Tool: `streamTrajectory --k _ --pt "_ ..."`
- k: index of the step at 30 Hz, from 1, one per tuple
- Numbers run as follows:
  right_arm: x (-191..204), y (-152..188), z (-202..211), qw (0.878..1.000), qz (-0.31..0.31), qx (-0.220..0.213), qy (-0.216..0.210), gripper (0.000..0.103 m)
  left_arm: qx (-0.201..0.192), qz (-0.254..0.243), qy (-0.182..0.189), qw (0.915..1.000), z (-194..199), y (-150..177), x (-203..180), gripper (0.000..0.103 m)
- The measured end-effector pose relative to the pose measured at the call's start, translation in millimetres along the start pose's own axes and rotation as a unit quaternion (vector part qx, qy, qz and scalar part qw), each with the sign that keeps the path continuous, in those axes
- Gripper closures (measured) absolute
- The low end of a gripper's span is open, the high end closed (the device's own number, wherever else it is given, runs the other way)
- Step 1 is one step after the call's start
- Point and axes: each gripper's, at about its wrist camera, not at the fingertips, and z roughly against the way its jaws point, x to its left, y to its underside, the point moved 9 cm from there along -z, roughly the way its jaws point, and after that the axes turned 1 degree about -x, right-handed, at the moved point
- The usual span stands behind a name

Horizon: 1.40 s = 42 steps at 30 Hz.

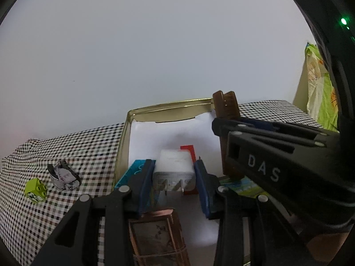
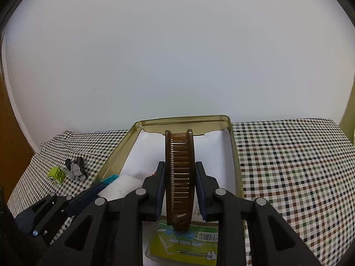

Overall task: Organize rigid objects
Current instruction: 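Carry the charger into the tray with the left tool while the right carries the comb there, then open both tools and withdraw them from the tray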

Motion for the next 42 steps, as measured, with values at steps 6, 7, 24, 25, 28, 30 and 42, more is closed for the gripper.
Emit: streamTrajectory --k 6,7,24,25,28,30,42 --pt "1.8 2.7 -5.5 1.000 0.018 0.005 0.007 0.068 0.020 0.023 -0.012 0.9995 -8.6 7.8 8.5 0.026" --pt "3.0 1.3 -2.8 1.000 0.016 0.005 0.009 0.054 0.021 0.027 -0.010 0.9994 -8.6 8.6 8.7 0.026" --pt "-19.4 -9.6 12.1 0.998 -0.046 -0.050 0.015 0.019 -0.028 0.020 -0.035 0.9988 6.8 1.0 14.2 0.001" --pt "-18.4 -8.4 11.8 0.997 -0.048 -0.051 0.016 0.019 -0.032 0.019 -0.038 0.9986 9.1 1.6 16.4 0.001" --pt "-14.6 -11.7 12.8 0.997 -0.055 -0.060 0.016 0.019 -0.043 0.025 -0.048 0.9976 17.8 1.7 27.3 0.001" --pt "-13.3 -13.3 17.4 0.995 -0.059 -0.077 0.020 0.019 -0.049 0.035 -0.056 0.9966 21.3 0.0 36.3 0.001" --pt "-8.8 0.2 32.2 0.987 -0.084 -0.129 0.043 0.019 -0.051 0.084 -0.086 0.9914 22.5 7.8 83.6 0.001"
